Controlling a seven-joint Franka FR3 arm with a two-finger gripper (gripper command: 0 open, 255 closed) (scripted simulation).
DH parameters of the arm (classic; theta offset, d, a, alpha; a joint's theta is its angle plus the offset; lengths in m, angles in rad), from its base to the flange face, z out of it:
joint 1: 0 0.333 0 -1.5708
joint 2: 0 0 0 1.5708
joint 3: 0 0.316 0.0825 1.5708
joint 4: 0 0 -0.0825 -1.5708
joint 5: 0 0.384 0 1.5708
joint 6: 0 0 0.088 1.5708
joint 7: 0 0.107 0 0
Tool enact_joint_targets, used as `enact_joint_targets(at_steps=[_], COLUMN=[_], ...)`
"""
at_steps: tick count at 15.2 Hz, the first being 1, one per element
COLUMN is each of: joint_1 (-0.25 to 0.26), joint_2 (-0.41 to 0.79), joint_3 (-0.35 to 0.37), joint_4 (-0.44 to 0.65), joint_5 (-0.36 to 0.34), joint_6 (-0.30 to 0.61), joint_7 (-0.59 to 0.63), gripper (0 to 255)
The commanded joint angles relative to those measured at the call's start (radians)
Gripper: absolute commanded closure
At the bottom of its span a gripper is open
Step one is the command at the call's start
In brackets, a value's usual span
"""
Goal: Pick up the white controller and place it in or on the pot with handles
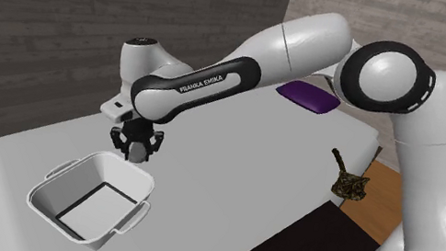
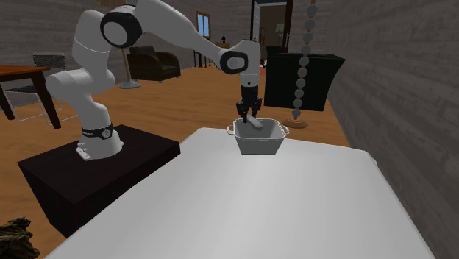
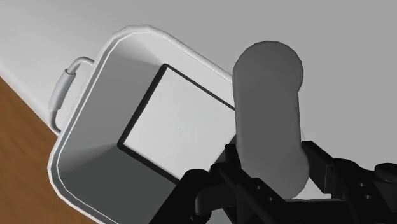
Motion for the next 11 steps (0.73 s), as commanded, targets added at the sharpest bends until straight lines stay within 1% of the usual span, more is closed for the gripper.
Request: enact_joint_targets(at_steps=[1,5,8,9,11], joint_1=[0.053,0.157,0.242,0.253,0.253], joint_2=[0.04,0.129,0.211,0.222,0.232], joint_3=[-0.004,-0.014,-0.024,-0.025,-0.029], joint_4=[0.059,0.212,0.359,0.38,0.371], joint_5=[-0.015,-0.037,-0.052,-0.053,-0.057], joint_6=[-0.021,-0.084,-0.145,-0.154,-0.135], joint_7=[0.04,0.099,0.134,0.137,0.139], gripper=[255,255,255,255,255])
